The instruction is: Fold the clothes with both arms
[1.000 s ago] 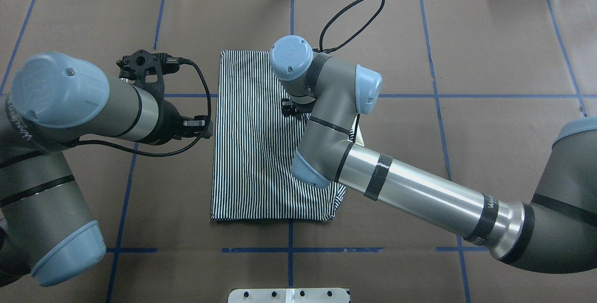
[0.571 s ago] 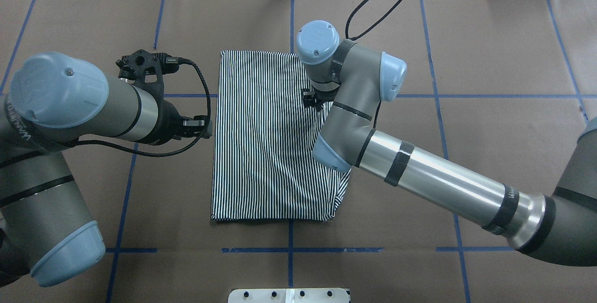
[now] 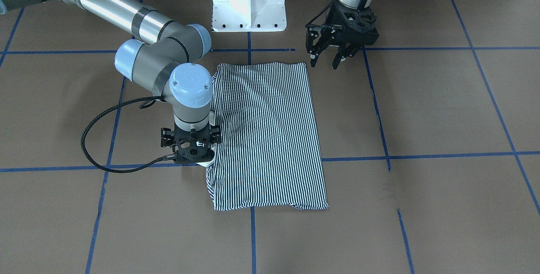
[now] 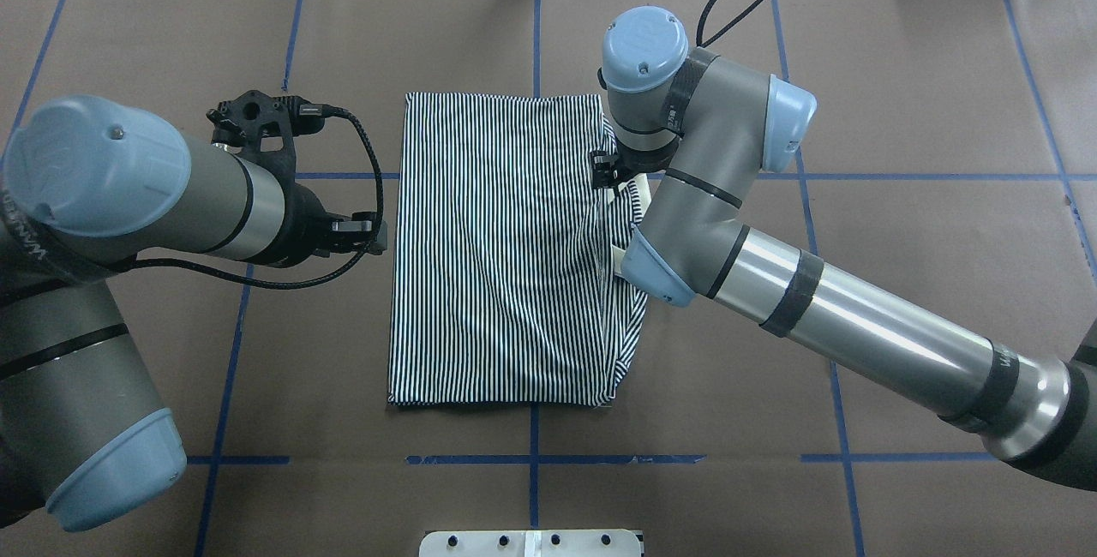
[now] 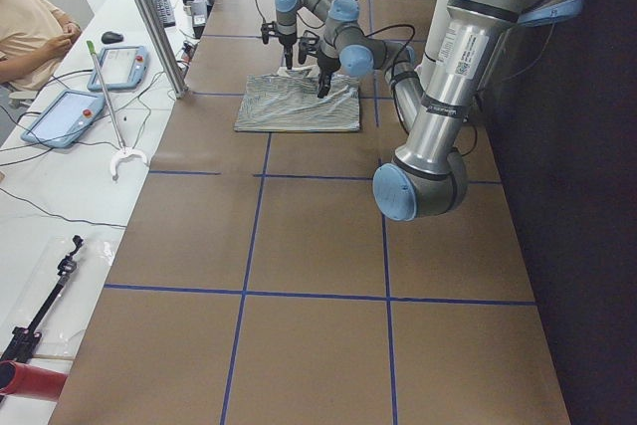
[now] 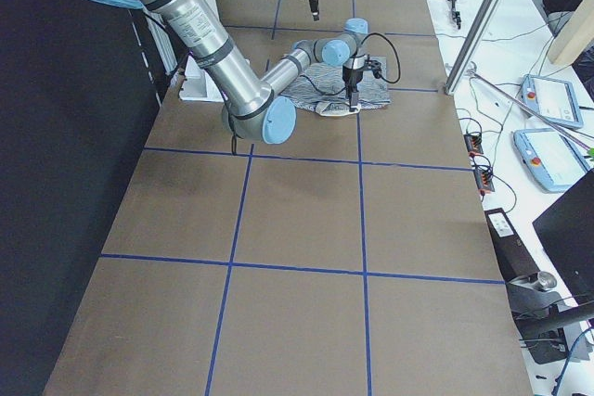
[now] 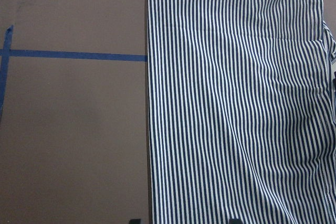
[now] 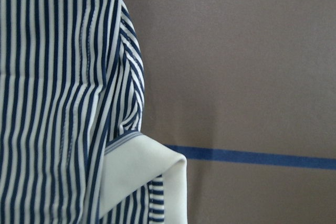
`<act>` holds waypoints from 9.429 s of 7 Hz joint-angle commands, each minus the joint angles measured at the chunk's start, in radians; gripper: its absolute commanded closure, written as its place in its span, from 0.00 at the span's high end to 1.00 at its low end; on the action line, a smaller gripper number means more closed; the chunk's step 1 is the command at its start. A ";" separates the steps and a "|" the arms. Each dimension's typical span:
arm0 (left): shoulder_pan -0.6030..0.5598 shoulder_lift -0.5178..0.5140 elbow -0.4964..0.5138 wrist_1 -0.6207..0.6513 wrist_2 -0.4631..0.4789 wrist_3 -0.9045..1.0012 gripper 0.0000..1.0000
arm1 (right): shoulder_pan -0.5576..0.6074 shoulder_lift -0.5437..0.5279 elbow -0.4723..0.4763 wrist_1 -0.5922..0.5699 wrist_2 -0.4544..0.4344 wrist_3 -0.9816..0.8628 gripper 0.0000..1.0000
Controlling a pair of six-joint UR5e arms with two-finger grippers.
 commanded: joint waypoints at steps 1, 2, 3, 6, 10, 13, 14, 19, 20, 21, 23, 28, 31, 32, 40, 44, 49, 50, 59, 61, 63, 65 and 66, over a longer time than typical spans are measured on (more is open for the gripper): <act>-0.002 0.005 -0.015 0.000 0.001 0.000 0.64 | -0.069 -0.103 0.204 -0.024 -0.006 0.242 1.00; -0.002 0.007 -0.012 0.000 0.004 0.000 0.64 | -0.115 -0.157 0.308 -0.006 -0.023 0.399 1.00; -0.002 0.010 -0.012 0.000 0.004 0.000 0.64 | -0.202 -0.189 0.372 -0.007 -0.120 0.583 0.99; -0.002 0.011 -0.012 0.000 0.004 -0.002 0.64 | -0.328 -0.218 0.418 0.018 -0.251 0.996 0.81; 0.000 0.011 -0.011 -0.001 0.004 -0.006 0.64 | -0.404 -0.241 0.408 0.054 -0.320 1.158 0.79; 0.000 0.013 -0.009 -0.001 0.004 -0.006 0.64 | -0.413 -0.245 0.405 0.054 -0.319 1.201 0.72; 0.000 0.011 -0.009 -0.001 0.004 -0.006 0.64 | -0.415 -0.257 0.401 0.054 -0.319 1.198 0.71; 0.000 0.013 -0.011 -0.001 0.004 -0.006 0.64 | -0.419 -0.268 0.400 0.087 -0.317 1.201 0.66; 0.000 0.011 -0.012 -0.001 0.004 -0.006 0.64 | -0.424 -0.268 0.392 0.087 -0.317 1.201 0.63; 0.000 0.013 -0.012 -0.001 0.004 -0.006 0.64 | -0.424 -0.268 0.385 0.088 -0.317 1.200 0.62; 0.000 0.013 -0.014 -0.001 0.004 -0.006 0.64 | -0.424 -0.266 0.385 0.088 -0.316 1.200 0.28; 0.000 0.014 -0.016 0.000 0.003 -0.014 0.65 | -0.422 -0.265 0.417 0.087 -0.305 1.191 0.00; 0.055 0.029 -0.009 -0.012 0.010 -0.235 0.65 | -0.421 -0.269 0.440 0.084 -0.300 1.191 0.00; 0.102 0.048 0.004 -0.056 0.021 -0.288 0.66 | -0.421 -0.271 0.438 0.084 -0.299 1.189 0.00; 0.253 0.056 0.193 -0.164 0.099 -0.374 0.58 | -0.421 -0.274 0.440 0.087 -0.297 1.189 0.00; 0.285 0.081 0.199 -0.164 0.085 -0.373 0.53 | -0.421 -0.272 0.440 0.087 -0.297 1.189 0.00; 0.301 0.083 0.205 -0.164 0.085 -0.374 0.46 | -0.421 -0.272 0.454 0.087 -0.299 1.189 0.00; 0.301 0.083 0.208 -0.164 0.085 -0.374 0.46 | -0.421 -0.272 0.454 0.087 -0.299 1.189 0.00; 0.325 0.069 0.212 -0.162 0.092 -0.368 0.00 | -0.418 -0.274 0.452 0.087 -0.297 1.188 0.00; 0.325 0.068 0.193 -0.161 0.090 -0.368 0.00 | -0.413 -0.275 0.452 0.087 -0.296 1.185 0.00; 0.319 0.085 0.141 -0.148 0.096 -0.368 0.00 | -0.413 -0.274 0.452 0.087 -0.297 1.185 0.00; 0.313 0.080 0.190 -0.161 0.104 -0.367 0.32 | -0.413 -0.275 0.452 0.087 -0.297 1.185 0.00; 0.311 0.080 0.207 -0.174 0.131 -0.364 0.40 | -0.412 -0.275 0.452 0.087 -0.297 1.185 0.00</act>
